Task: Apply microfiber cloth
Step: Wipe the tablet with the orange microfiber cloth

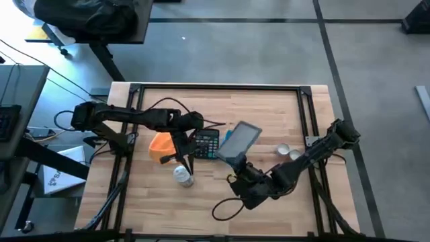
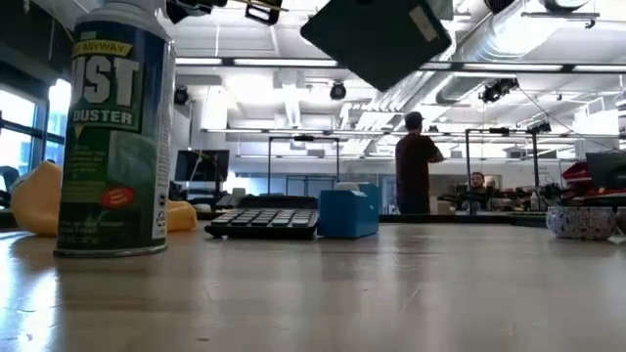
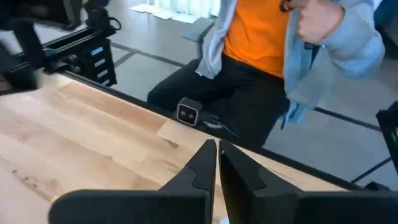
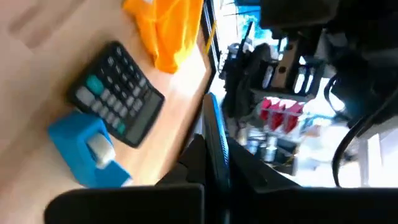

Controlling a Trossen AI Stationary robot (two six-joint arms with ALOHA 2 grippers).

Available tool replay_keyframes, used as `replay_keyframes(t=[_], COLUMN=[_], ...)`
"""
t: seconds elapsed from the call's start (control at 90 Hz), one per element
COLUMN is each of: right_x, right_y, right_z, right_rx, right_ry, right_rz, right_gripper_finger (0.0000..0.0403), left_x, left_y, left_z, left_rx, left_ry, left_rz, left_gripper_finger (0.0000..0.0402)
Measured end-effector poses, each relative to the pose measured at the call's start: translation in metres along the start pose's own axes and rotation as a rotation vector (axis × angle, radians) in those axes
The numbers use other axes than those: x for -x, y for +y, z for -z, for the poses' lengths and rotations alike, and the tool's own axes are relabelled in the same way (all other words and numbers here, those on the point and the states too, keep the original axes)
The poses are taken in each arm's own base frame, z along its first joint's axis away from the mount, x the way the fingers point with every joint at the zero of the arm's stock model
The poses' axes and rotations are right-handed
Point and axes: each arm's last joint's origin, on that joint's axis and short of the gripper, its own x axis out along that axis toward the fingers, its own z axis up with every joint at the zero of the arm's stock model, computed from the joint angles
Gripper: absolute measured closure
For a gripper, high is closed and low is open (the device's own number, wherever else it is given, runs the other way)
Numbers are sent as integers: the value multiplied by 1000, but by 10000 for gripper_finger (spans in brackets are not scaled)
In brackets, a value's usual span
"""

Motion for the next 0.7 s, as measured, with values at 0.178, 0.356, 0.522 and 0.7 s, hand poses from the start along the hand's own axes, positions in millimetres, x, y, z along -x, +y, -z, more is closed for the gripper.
replay_keyframes(t=[0.178,0.356,0.522,0.7], right_x=[-8,-19,-22,-23], right_y=[13,35,39,39], right_z=[-9,-19,-23,-23], right_rx=[264,378,434,470], right_ry=[115,137,126,122], right_rz=[73,42,33,24], right_gripper_finger=[402,402,402,402], left_x=[1,3,1,0], left_y=[0,-1,0,0], left_z=[1,4,8,10], left_rx=[-14,-8,-14,-18], left_ry=[5,21,44,54], left_rz=[-4,3,-13,-11], left_gripper_finger=[402,402,402,402])
